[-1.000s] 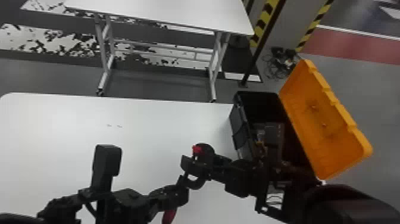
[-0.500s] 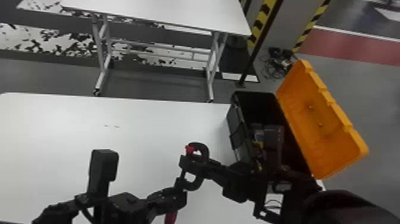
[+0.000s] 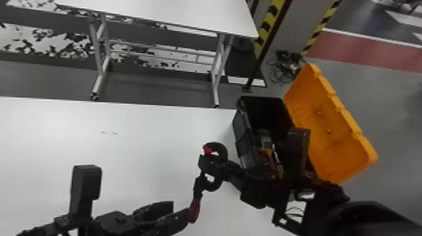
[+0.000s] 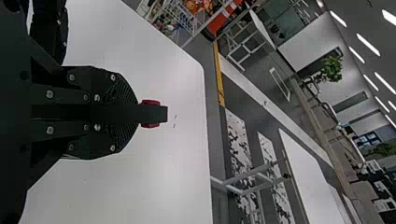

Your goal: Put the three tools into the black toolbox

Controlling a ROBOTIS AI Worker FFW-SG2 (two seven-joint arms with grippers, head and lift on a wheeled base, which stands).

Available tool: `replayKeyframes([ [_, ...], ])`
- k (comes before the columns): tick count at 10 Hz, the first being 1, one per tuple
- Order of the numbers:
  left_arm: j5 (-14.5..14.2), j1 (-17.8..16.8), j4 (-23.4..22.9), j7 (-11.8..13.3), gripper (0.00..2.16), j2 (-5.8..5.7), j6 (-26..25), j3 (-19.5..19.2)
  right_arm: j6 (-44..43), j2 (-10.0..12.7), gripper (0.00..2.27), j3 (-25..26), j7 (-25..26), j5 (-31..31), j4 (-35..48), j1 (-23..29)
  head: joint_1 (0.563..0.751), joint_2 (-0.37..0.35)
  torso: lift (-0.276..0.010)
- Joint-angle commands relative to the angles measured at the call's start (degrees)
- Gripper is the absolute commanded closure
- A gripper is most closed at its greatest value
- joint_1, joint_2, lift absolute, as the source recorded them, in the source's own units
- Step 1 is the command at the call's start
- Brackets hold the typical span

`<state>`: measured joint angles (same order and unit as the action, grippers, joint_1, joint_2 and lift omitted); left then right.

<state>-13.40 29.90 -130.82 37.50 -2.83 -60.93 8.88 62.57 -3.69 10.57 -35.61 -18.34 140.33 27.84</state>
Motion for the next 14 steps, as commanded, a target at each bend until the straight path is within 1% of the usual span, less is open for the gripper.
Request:
replayKeyframes([
  [1,-1.2,2.2,-0.5,0.1,0.02,0.02,0.3,-3.3,-0.7,0.0,2.23,2.6,0.4,0.1,2.4,0.0,0.695,-0.271,-0.051],
  [2,-1.3,3.5,-0.5,0.2,0.02,0.1,2.1,-5.1,-2.7,-0.4,2.23,4.6,1.5,0.6,3.6,-0.2,0.695,-0.272,-0.051],
  [3,-1.3,4.8,-0.3,-0.1,0.02,0.1,3.7,-6.9,-3.2,-1.0,2.23,6.8,1.6,1.2,4.1,-1.1,0.695,-0.275,-0.051],
  [4,-1.2,6.2,0.0,-0.1,0.02,0.1,5.8,-8.3,-6.0,-2.2,2.23,9.3,2.7,1.8,4.1,-1.5,0.695,-0.276,-0.051],
  [5,-0.9,7.6,0.4,-0.1,0.02,0.02,7.7,-9.5,-9.2,-3.3,2.23,10.9,3.2,3.8,4.0,-1.5,0.695,-0.288,-0.051],
  [6,-0.9,8.5,0.8,0.1,0.03,-0.25,9.1,-10.5,-10.8,-4.2,2.23,13.5,3.2,3.5,4.1,-1.1,0.695,-0.309,-0.051],
  [7,-0.8,9.3,0.8,0.1,0.03,-0.42,10.0,-11.0,-14.6,-5.4,2.23,15.2,3.9,4.3,4.0,-0.7,0.695,-0.329,-0.051],
  [8,-0.7,9.4,1.3,0.5,0.03,-0.6,10.7,-11.0,-19.0,-6.1,2.23,16.3,4.1,6.5,3.6,1.1,0.695,-0.342,-0.051],
  [9,-0.7,9.7,1.6,1.3,0.03,-0.69,11.9,-11.5,-23.6,-7.2,2.23,16.9,4.1,8.6,2.1,2.0,0.695,-0.35,-0.051],
  [10,-0.7,10.0,1.4,1.8,0.03,-0.69,11.9,-11.7,-29.4,-8.4,2.23,16.8,4.1,10.3,-0.1,3.6,0.695,-0.35,-0.051],
  [11,-1.0,10.0,1.1,2.4,0.03,-0.77,11.9,-12.6,-32.2,-8.9,2.23,16.6,4.1,11.2,-2.7,4.2,0.695,-0.35,-0.051],
  [12,-1.1,10.0,1.0,3.1,0.02,-0.77,11.9,-13.0,-34.3,-8.9,2.23,16.6,4.6,11.2,-5.5,4.2,0.695,-0.35,-0.051],
  [13,-1.1,10.0,0.8,3.1,0.02,-0.77,11.9,-12.9,-36.6,-8.8,2.23,16.8,4.7,10.9,-8.8,3.8,0.695,-0.35,-0.051],
  [14,-1.1,10.0,0.8,3.2,0.02,-0.95,11.9,-13.0,-37.1,-8.4,2.23,16.9,4.7,10.6,-11.0,3.4,0.695,-0.35,-0.051],
])
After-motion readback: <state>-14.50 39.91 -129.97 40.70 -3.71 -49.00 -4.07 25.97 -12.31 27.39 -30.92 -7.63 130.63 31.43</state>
